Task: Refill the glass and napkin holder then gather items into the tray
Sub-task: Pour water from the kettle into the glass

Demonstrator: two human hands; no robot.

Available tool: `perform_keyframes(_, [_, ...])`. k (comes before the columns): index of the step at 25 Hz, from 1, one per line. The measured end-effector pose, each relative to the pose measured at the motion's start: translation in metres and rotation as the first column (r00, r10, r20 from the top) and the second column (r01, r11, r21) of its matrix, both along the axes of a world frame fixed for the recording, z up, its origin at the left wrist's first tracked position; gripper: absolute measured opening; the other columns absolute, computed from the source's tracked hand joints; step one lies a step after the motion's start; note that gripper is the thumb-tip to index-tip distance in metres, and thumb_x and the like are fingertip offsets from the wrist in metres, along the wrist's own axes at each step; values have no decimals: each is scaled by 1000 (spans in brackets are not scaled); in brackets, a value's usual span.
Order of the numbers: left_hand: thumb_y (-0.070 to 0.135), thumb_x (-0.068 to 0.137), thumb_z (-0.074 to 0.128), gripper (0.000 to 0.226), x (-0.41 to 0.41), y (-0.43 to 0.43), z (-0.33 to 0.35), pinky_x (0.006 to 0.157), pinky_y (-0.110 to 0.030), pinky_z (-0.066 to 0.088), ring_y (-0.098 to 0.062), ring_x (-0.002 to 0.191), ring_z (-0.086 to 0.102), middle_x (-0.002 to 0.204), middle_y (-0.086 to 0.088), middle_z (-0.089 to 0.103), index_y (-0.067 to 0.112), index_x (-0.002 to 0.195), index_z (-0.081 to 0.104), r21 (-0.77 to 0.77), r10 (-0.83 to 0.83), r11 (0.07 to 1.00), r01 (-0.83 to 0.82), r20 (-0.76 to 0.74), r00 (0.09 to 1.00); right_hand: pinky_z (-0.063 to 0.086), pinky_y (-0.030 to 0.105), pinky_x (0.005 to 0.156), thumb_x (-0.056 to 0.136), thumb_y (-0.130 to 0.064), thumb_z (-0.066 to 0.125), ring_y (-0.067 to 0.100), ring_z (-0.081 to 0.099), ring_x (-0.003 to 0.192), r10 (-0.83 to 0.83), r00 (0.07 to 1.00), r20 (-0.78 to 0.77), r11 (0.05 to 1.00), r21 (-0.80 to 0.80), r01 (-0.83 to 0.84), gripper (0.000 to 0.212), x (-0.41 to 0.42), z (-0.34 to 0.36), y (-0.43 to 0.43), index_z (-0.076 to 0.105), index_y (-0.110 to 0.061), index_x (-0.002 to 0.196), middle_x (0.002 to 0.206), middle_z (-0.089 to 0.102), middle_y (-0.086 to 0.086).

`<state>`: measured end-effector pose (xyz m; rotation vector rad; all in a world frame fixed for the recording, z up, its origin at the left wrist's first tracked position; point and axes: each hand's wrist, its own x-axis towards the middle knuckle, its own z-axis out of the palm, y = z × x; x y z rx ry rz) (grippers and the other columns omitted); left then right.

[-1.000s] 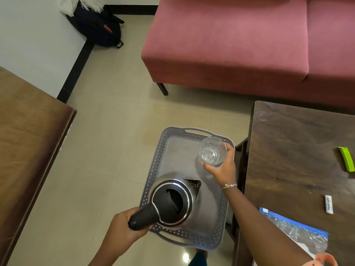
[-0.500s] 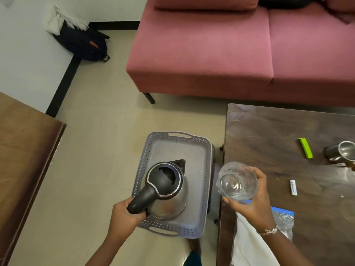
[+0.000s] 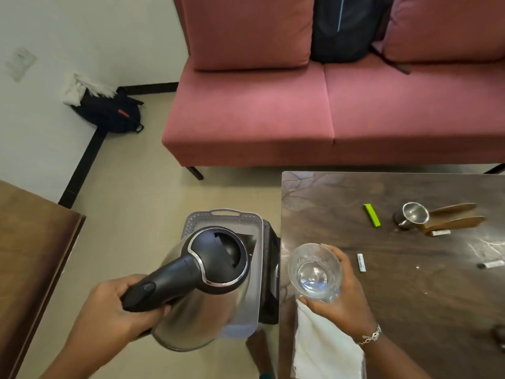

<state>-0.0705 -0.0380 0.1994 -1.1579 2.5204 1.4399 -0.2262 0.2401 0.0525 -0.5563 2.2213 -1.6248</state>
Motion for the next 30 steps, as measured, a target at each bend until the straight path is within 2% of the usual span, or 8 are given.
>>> perform_keyframes(5, [66, 17, 79, 68, -16, 31, 76, 34, -40, 43, -41, 51, 60, 55, -21, 62, 21, 67, 69, -125, -245, 960, 251, 66, 967, 53, 33, 87, 50, -26, 85, 8, 54, 108, 47, 999, -23, 999, 10, -46, 92, -1, 17, 16, 38, -23, 128, 119, 53, -15])
perform_keyframes(7, [77, 20, 73, 74, -21, 45, 93, 37, -43, 49, -38, 52, 62, 57, -19, 65, 22, 69, 70, -116, -289, 948, 296, 70, 955, 53, 36, 87, 50, -27, 85, 10, 54, 107, 54, 997, -50, 998, 21, -54, 92, -1, 24, 22, 37, -21, 128, 119, 53, -8])
perform_keyframes(9, [77, 24, 73, 72, -26, 55, 105, 41, -48, 51, -36, 53, 64, 60, -18, 66, 23, 71, 70, -121, -336, 931, 345, 85, 938, 51, 38, 88, 51, -28, 83, 13, 54, 107, 69, 994, -87, 997, 24, -67, 90, 0, 30, 27, 37, -20, 128, 120, 52, -3])
perform_keyframes(13, [80, 25, 69, 67, -40, 77, 124, 33, -38, 47, -28, 44, 60, 52, -11, 64, 28, 68, 69, -131, -430, 885, 446, 136, 892, 51, 42, 86, 52, -28, 84, 15, 54, 108, 84, 987, -134, 996, 46, -79, 90, 1, 35, 39, 37, -22, 128, 121, 52, -2])
perform_keyframes(18, [87, 26, 61, 69, -54, 97, 136, 43, -31, 49, -10, 43, 61, 53, 5, 66, 36, 72, 68, -199, -486, 832, 517, 186, 854, 51, 35, 85, 52, -29, 82, 14, 56, 105, 65, 983, -170, 997, 59, -56, 87, 7, 42, 51, 41, -15, 127, 119, 55, -1])
perform_keyframes(22, [87, 28, 60, 69, -67, 106, 142, 39, -35, 47, -13, 40, 59, 52, 0, 66, 34, 72, 67, -226, -534, 782, 580, 237, 812, 49, 20, 81, 52, -30, 83, 10, 55, 101, 69, 977, -200, 996, 67, -56, 88, 8, 47, 56, 40, -16, 127, 117, 56, -2])
perform_keyframes(27, [65, 31, 70, 51, -79, 120, 147, 42, -37, 45, -12, 37, 55, 50, 1, 64, 32, 70, 66, -248, -581, 720, 649, 297, 758, 52, 30, 82, 53, -32, 82, 13, 55, 102, 55, 977, -204, 996, 77, -40, 89, 10, 46, 59, 38, -18, 129, 120, 55, -1])
perform_keyframes(30, [80, 24, 65, 66, -83, 126, 152, 40, -23, 45, -8, 39, 57, 51, 8, 65, 37, 73, 66, -231, -626, 693, 683, 278, 728, 53, 30, 83, 54, -34, 82, 12, 54, 102, 51, 976, -213, 996, 77, -36, 88, 11, 44, 60, 38, -18, 129, 120, 54, -2])
